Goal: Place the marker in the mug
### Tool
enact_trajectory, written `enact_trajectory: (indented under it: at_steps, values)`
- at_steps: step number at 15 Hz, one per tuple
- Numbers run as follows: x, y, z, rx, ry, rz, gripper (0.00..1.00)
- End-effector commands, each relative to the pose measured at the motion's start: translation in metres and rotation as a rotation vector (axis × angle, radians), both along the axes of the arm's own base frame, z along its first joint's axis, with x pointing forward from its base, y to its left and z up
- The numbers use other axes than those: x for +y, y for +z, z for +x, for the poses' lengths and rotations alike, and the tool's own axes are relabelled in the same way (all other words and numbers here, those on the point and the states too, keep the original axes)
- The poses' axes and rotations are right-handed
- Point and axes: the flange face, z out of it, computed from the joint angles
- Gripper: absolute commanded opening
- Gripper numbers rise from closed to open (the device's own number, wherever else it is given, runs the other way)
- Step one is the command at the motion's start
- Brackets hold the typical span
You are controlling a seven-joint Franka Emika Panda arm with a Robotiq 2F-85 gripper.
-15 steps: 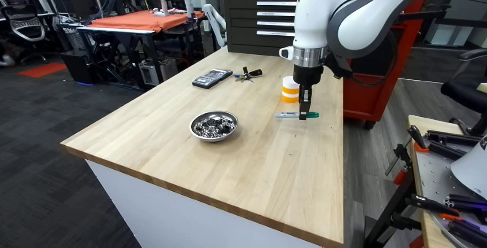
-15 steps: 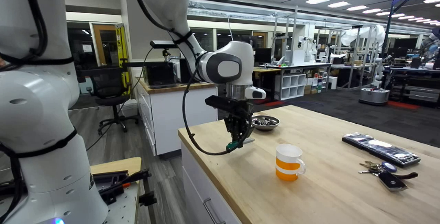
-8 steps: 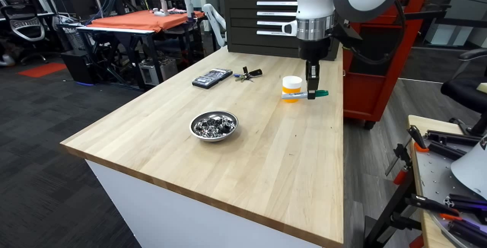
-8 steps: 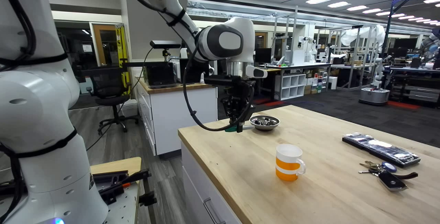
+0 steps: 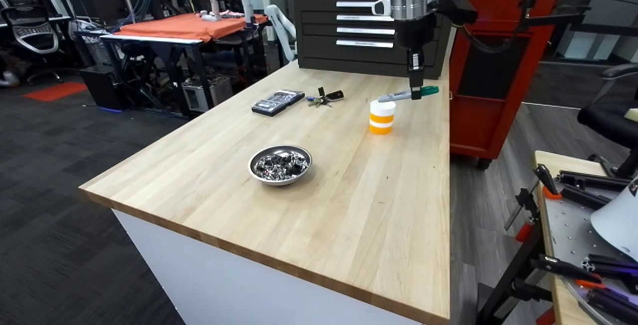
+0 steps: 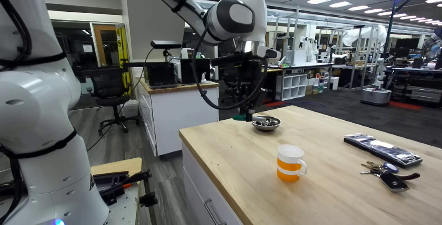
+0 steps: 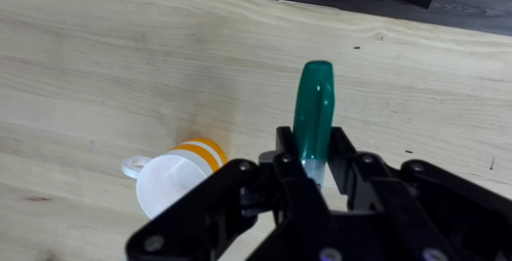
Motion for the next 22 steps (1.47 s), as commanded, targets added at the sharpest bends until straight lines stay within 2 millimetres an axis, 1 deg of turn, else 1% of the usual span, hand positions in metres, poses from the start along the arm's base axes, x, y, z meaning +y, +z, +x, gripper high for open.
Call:
enact_trajectory:
  at_steps: [1, 5, 11, 14, 18, 22]
  values:
    - [-0.024, 0.018, 0.004, 0.02, -0.049, -0.056, 0.06]
    - [-0.048, 0.019, 0.009, 0.041, -0.083, -0.085, 0.06]
    - [-0.072, 0.015, 0.017, 0.13, -0.104, -0.128, 0.06]
    - [-0.078, 0.012, 0.028, 0.182, -0.101, -0.153, 0.06]
    - [-0.084, 0.005, 0.047, 0.238, -0.091, -0.18, 0.06]
    - [-0.089, -0.012, 0.065, 0.305, -0.075, -0.192, 0.06]
